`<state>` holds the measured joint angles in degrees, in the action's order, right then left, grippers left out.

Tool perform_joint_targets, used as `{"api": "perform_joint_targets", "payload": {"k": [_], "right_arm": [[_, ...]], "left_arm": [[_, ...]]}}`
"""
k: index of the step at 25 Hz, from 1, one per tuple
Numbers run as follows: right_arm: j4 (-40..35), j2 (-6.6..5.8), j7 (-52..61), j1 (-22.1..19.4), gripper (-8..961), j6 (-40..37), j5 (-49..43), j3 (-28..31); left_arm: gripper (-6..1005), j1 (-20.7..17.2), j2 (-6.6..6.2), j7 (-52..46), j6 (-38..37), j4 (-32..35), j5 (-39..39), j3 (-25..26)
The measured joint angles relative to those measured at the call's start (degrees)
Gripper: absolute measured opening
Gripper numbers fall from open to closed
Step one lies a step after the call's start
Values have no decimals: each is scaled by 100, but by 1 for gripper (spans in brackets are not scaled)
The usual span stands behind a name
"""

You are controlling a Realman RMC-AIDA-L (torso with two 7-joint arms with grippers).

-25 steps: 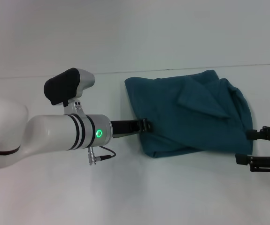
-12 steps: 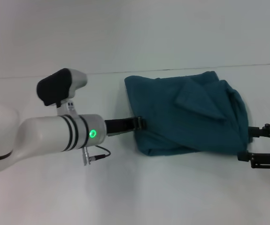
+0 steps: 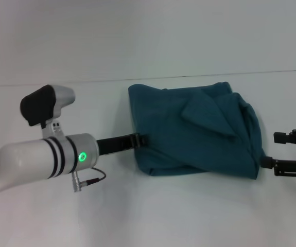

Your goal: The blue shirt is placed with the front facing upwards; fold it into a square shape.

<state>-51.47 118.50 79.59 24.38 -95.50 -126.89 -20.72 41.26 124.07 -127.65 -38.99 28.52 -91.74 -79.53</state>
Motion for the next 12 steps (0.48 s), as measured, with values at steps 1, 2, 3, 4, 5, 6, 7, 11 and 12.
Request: {"api": "perform_joint_targets", "payload": {"k": [1, 2, 3, 4, 5, 6, 7, 11, 12], "right_arm": [[2, 5, 0, 5, 896, 36, 20, 0], [5, 8, 2, 10, 896, 74, 43, 0], [7, 12, 6, 12, 896, 109, 65, 0], [7, 20, 15, 13, 896, 159, 112, 0], [8, 26, 24, 14, 896, 186, 144, -1], [9, 32, 34, 15, 896, 221, 180, -1], [11, 35, 40, 18, 896, 246, 207, -2], [63, 50, 47, 42, 896, 382, 295, -3], [87, 54, 47, 49, 896, 421, 315, -3]], "left_arm": [[96, -47, -5, 15, -17, 41, -2, 4], [96, -123, -10, 56, -33, 113, -4, 9], [96, -185, -13, 91, -43, 165, -6, 15], [96, -246, -15, 129, -52, 222, -13, 26], [96, -283, -16, 150, -61, 259, -31, 45], [96, -356, -16, 180, -86, 323, -95, 106], [96, -406, -15, 185, -132, 367, -209, 203], [96, -570, -8, 189, -332, 497, -636, 644], [96, -611, -3, 193, -376, 536, -718, 738]]}}
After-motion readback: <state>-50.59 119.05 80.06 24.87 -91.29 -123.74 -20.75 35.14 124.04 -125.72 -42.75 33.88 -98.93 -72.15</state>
